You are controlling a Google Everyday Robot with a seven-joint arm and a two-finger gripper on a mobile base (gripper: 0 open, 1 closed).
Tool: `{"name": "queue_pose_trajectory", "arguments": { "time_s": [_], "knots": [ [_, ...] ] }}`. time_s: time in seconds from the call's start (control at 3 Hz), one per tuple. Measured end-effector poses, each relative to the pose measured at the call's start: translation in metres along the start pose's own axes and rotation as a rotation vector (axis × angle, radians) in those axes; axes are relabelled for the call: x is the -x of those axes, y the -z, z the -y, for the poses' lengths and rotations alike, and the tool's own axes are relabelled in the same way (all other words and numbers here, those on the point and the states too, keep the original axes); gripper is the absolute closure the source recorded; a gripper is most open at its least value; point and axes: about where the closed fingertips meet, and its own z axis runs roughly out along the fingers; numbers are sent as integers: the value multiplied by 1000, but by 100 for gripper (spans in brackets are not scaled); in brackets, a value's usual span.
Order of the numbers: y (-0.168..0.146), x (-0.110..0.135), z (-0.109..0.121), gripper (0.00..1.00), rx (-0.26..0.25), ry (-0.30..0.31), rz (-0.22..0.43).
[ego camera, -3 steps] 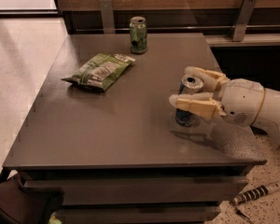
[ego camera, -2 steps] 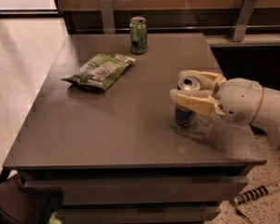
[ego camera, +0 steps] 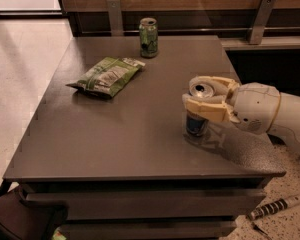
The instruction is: Move redbull can near green can
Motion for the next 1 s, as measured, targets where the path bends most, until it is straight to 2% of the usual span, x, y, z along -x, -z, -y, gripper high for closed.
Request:
{"name": "queue_pose_trajectory", "arguments": {
  "time_s": [0.33,0.67,1.0],
  "knots": [
    [-1,2,0,100,3,2,0],
    [2,24,29,100,-16,-2,7],
    [2,47,84,100,-25,-38,-4]
  ]
}}
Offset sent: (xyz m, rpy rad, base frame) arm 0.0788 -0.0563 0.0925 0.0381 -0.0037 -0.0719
